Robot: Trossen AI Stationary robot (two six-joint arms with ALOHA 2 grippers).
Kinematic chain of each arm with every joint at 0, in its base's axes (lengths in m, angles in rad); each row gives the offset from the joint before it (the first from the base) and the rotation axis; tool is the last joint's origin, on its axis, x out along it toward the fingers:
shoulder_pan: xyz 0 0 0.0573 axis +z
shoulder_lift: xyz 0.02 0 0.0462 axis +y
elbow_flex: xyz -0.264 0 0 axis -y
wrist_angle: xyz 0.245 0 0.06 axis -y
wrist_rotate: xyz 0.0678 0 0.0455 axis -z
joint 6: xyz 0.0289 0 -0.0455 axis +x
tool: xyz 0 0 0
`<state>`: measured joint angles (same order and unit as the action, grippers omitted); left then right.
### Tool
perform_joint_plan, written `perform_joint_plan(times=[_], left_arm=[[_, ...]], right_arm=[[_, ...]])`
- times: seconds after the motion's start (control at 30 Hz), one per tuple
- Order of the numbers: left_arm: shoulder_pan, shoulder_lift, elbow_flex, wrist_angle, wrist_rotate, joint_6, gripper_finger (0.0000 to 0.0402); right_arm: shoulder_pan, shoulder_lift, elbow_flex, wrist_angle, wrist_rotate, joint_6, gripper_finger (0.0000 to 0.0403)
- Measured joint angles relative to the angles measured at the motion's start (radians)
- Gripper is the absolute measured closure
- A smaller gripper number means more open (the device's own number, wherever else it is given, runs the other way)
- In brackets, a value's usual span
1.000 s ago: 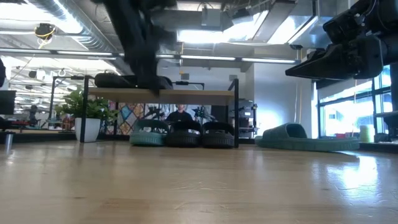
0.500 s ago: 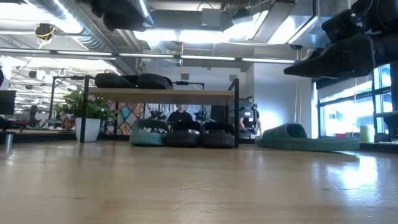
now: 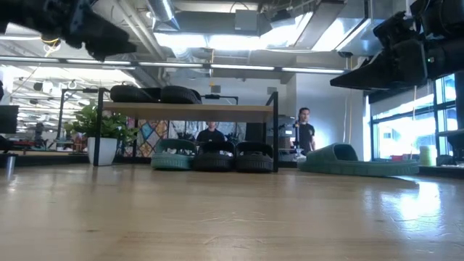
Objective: Pick and place slides into the shelf
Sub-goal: Put the blue slipper under the shelf
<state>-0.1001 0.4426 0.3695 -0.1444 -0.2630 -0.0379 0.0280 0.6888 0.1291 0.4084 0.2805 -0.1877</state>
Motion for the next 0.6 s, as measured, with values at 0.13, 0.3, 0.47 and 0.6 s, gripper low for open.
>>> perform_joint_plan(times=[0.13, 0.3, 0.47, 0.6], left_arm=[[0.0, -0.102, -0.087, 0.043, 0.015, -0.006, 0.0198], [0.0, -0.195, -0.145, 0.084, 0.046, -0.01, 0.0198], [0.0, -0.237, -0.154, 0.072, 0.047, -0.007, 0.0198], [0.0, -0.236, -0.154, 0.069, 0.048, 0.006, 0.0198]], right_arm=[[0.0, 0.0, 0.0, 0.0, 0.012, 0.003, 0.0192], [-0.001, 0.006, 0.06, -0.087, 0.248, 0.051, 0.0192], [0.0, 0.05, 0.294, -0.454, 0.261, -0.008, 0.0192], [0.0, 0.162, 0.523, -0.8, 0.299, -0.009, 0.0192]])
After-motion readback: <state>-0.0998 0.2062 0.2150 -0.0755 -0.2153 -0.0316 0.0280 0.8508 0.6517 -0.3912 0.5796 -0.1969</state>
